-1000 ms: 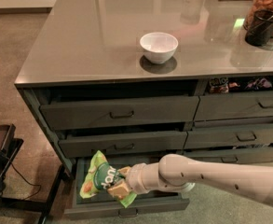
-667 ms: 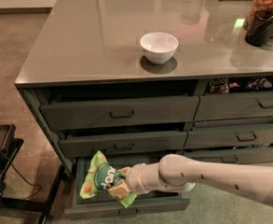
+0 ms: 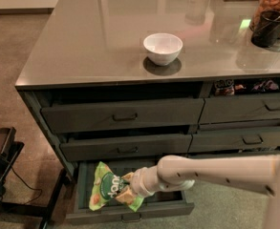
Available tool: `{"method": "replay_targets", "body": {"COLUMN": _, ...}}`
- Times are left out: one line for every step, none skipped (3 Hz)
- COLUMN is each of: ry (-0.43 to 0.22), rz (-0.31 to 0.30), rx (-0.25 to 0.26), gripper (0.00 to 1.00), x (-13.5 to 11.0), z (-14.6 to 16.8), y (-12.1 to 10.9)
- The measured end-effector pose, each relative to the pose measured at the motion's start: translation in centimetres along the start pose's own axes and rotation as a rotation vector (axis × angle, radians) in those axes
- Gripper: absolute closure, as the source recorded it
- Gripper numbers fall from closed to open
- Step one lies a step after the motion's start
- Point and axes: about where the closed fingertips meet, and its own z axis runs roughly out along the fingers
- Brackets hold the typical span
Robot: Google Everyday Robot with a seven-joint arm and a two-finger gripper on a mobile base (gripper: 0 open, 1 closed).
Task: Place green rice chip bag into bottom drawer
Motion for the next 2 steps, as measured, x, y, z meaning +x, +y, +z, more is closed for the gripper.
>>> {"method": "replay_targets", "body": {"ry": 0.064, "rz": -0.122, "rx": -0.084, "gripper": 1.0, "x": 4.3, "z": 2.4, "y": -3.0}}
{"method": "replay_targets", "body": {"ry": 0.045, "rz": -0.189, "rx": -0.173, "gripper": 1.0, "x": 6.5, "z": 4.4, "y": -8.3}}
